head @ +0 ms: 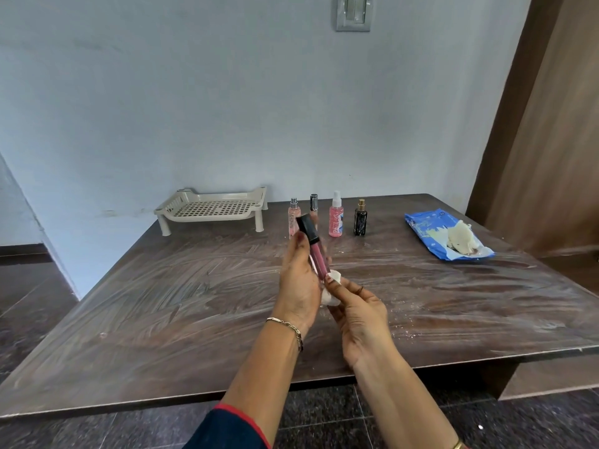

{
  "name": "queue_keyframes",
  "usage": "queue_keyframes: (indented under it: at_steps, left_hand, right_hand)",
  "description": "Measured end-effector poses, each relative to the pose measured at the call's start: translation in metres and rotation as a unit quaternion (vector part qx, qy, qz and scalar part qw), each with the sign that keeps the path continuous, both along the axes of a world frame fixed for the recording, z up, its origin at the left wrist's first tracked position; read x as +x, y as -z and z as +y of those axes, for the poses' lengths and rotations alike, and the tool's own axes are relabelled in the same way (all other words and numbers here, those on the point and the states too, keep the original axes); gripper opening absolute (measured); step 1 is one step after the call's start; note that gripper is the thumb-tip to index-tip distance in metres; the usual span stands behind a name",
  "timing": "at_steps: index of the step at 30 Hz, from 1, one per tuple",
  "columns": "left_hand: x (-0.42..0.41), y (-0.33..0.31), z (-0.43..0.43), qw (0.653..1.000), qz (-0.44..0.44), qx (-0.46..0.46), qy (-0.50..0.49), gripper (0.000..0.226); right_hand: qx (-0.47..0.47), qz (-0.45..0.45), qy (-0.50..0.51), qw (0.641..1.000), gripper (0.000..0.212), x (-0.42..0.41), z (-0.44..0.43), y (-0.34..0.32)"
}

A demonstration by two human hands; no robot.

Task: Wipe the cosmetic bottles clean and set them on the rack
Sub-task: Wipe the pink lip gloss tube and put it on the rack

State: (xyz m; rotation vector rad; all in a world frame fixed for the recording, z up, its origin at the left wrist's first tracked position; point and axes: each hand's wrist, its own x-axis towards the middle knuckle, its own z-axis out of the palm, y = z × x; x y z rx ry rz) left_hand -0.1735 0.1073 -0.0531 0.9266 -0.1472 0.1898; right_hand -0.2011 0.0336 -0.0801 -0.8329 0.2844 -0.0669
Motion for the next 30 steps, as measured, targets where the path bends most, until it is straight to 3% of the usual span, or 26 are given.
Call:
queue_keyframes:
  at_steps: [8, 14, 16, 20, 22, 26, 30]
  left_hand:
    - [-0.011, 0.007, -0.002, 0.998, 0.023, 0.032, 0.048, 0.026]
    - [-0.014, 0.015, 0.003, 0.997, 0.005, -0.017, 0.079, 0.031]
    - [-0.015, 0.016, 0.004, 0.996, 0.004, -0.013, 0.083, 0.036]
    - [-0.016, 0.02, 0.01, 0.997, 0.022, 0.028, 0.063, 0.034]
    - [-0.017, 0.025, 0.012, 0.997, 0.035, 0.037, 0.056, 0.035]
    - [-0.02, 0.031, 0.014, 0.996, 0.038, 0.058, 0.052, 0.037]
    - [-0.024, 0.027, 0.011, 0.995, 0.023, 0.078, 0.052, 0.049]
  right_hand:
    - [-0.145, -0.096, 0.073, 0.982, 0.013, 0.001, 0.002, -0.01]
    - [-0.204, -0.171, 0.086, 0.96, 0.022, 0.004, -0.003, -0.027]
    - [-0.342, -0.222, 0.13, 0.904, 0.032, 0.007, -0.005, -0.024]
    - [-0.623, -0.34, 0.177, 0.682, 0.037, 0.005, -0.014, -0.003]
    - [-0.681, -0.362, 0.166, 0.615, 0.035, 0.002, -0.018, 0.007]
    - [-0.725, -0.379, 0.161, 0.552, 0.032, 0.003, -0.024, 0.009]
    - [-0.727, -0.367, 0.18, 0.551, 0.042, 0.014, -0.03, -0.001]
